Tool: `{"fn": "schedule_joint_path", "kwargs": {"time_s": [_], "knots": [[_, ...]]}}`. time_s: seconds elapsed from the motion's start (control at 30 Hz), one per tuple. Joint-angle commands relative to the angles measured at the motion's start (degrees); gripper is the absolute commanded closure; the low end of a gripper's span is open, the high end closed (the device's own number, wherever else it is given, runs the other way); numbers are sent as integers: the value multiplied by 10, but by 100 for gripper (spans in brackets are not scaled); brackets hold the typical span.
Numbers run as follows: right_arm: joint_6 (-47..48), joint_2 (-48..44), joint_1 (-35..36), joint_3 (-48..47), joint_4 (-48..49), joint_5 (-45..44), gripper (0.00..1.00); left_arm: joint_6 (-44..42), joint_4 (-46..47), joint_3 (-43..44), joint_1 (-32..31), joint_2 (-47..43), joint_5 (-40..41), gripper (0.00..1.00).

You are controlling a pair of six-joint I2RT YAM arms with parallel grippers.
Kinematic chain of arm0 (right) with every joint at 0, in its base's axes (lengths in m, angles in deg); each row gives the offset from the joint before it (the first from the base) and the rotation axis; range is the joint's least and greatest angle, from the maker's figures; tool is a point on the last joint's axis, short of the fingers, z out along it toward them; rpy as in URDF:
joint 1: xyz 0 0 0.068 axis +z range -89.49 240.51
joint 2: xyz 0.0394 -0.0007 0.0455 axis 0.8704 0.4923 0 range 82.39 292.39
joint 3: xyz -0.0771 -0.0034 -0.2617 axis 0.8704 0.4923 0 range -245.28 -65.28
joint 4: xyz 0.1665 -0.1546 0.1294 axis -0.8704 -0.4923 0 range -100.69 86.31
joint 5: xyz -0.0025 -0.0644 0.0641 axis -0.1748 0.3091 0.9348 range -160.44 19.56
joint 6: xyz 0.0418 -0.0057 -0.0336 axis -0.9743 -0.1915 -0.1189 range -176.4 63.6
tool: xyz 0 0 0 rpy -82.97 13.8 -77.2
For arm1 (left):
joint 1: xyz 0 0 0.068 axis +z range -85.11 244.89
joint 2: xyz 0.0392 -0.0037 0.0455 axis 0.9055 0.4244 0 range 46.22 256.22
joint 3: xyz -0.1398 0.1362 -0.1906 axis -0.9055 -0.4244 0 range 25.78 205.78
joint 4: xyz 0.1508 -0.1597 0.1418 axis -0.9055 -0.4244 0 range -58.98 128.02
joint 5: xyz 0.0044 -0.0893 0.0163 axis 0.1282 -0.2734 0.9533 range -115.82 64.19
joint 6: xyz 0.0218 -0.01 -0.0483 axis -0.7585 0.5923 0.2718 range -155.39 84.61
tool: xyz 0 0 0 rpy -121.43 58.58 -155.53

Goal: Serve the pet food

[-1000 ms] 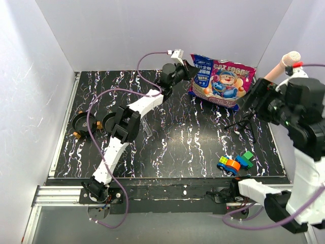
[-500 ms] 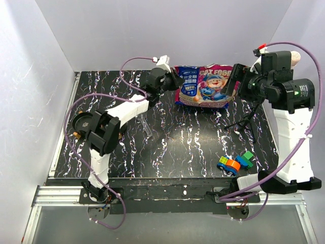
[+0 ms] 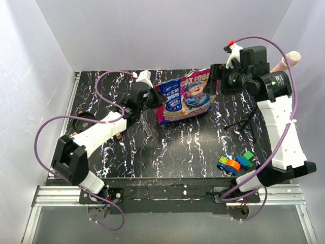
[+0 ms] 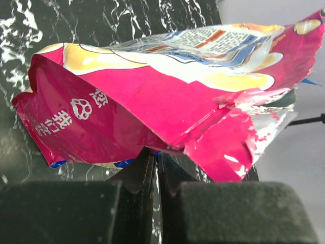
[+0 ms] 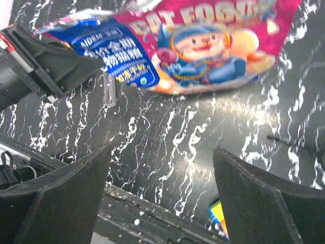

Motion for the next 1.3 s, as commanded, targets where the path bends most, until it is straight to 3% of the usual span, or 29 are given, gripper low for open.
{"fn": "schedule_joint_path", "kwargs": {"time_s": [0.0,0.1,0.2,0.37,0.47,0.73,1.27], "knots": [[71,17,17,1,119,52,15,19,-7,-5,-11,-123,17,100],[128,33,26,8,168,116,21,18,-39,-14,-14,-153,18,100],[264,40,33,40,199,170,32,24,-54,-18,-15,-169,19,100],[437,28,35,129,317,161,16,34,-72,-6,-16,-168,-2,100],[525,57,36,106,304,220,13,32,-83,-2,-17,-167,-4,100],[636,148,69,-2,224,204,8,42,-75,-16,-17,-158,-6,100],[689,212,101,-13,236,205,12,35,-87,-9,-17,-157,-29,100]]}}
